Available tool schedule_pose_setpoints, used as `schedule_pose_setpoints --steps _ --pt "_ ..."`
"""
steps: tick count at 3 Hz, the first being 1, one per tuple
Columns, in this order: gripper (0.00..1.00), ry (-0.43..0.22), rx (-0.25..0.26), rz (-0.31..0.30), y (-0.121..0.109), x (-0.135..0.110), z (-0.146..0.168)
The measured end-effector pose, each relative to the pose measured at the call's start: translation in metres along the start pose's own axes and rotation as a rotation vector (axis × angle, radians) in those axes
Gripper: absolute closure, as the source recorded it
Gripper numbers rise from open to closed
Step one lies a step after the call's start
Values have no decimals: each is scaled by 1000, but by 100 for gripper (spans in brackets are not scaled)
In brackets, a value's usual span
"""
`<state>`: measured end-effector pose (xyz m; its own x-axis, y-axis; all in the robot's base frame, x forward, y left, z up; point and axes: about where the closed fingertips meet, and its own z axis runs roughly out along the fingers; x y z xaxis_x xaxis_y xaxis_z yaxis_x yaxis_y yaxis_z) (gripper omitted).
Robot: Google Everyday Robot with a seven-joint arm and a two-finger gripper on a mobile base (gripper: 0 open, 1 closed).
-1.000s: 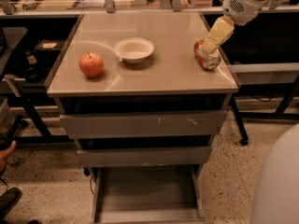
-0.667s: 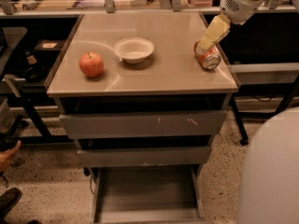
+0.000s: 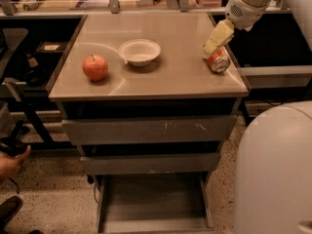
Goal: Place coke can into bottom drawer
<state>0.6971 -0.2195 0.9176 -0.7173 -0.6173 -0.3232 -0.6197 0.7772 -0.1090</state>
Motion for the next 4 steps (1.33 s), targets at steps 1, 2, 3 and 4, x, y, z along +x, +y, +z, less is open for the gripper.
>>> schedule_pose_setpoints --steps 1,2,3,4 --pt "0 1 -7 29 -11 -5 18" --pt "0 -2 -6 29 -11 -6 20" --pt "0 14 -7 70 -17 -6 36" --pt "0 50 1 118 -23 -5 58"
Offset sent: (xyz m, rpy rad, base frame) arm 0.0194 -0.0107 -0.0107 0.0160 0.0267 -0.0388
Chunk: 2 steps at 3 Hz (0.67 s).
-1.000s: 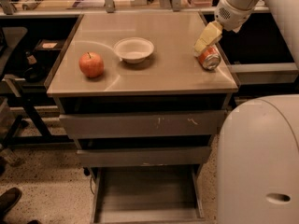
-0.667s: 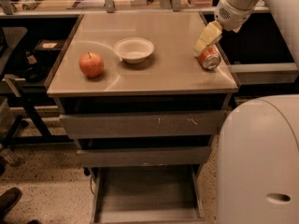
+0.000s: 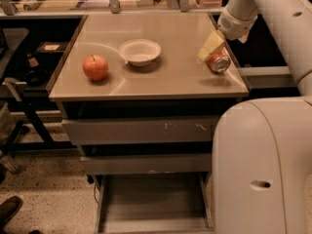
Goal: Place coke can into bottom drawer
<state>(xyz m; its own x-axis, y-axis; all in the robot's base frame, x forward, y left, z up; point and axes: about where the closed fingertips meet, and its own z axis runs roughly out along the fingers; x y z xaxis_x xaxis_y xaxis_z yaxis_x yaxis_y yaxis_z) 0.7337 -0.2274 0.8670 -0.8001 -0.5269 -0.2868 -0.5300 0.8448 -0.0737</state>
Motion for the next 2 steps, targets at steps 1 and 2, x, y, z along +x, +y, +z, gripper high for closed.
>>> schedule_pose_setpoints --steps 1,2 --pt "0 27 -23 27 -1 -6 34" --pt "0 22 -22 26 -2 -8 37"
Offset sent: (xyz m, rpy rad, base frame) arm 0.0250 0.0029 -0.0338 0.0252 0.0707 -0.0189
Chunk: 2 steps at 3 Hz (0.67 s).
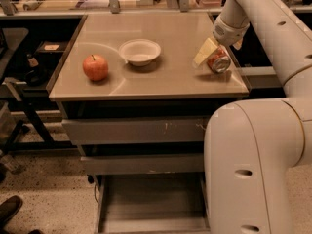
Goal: Place coke can into bottom drawer
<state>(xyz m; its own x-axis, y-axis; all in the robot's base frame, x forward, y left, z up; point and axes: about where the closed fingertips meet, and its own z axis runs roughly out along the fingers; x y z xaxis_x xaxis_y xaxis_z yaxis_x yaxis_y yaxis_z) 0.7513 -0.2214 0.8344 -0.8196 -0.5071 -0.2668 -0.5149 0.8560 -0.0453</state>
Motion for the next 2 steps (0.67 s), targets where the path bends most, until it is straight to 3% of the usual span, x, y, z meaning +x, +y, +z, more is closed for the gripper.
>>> schedule_pose_setpoints --steps 2 --pt "41 0 0 0 0 0 0"
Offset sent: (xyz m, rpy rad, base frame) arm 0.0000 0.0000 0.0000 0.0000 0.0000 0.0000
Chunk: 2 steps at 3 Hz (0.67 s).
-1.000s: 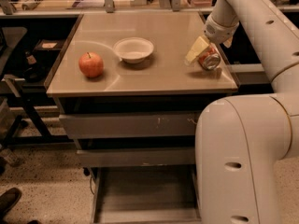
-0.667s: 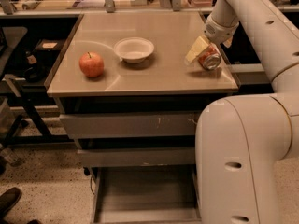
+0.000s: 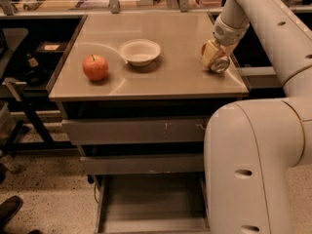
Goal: Place coke can into bottom drawer
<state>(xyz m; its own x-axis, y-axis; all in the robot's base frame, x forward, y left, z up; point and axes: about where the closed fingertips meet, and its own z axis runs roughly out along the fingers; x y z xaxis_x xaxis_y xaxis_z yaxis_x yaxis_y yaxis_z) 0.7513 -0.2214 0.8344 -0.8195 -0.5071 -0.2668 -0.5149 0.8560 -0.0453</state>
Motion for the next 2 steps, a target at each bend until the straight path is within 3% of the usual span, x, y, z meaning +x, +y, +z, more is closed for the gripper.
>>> schedule_pose_setpoints --steps 2 --pt "87 0 0 0 0 0 0"
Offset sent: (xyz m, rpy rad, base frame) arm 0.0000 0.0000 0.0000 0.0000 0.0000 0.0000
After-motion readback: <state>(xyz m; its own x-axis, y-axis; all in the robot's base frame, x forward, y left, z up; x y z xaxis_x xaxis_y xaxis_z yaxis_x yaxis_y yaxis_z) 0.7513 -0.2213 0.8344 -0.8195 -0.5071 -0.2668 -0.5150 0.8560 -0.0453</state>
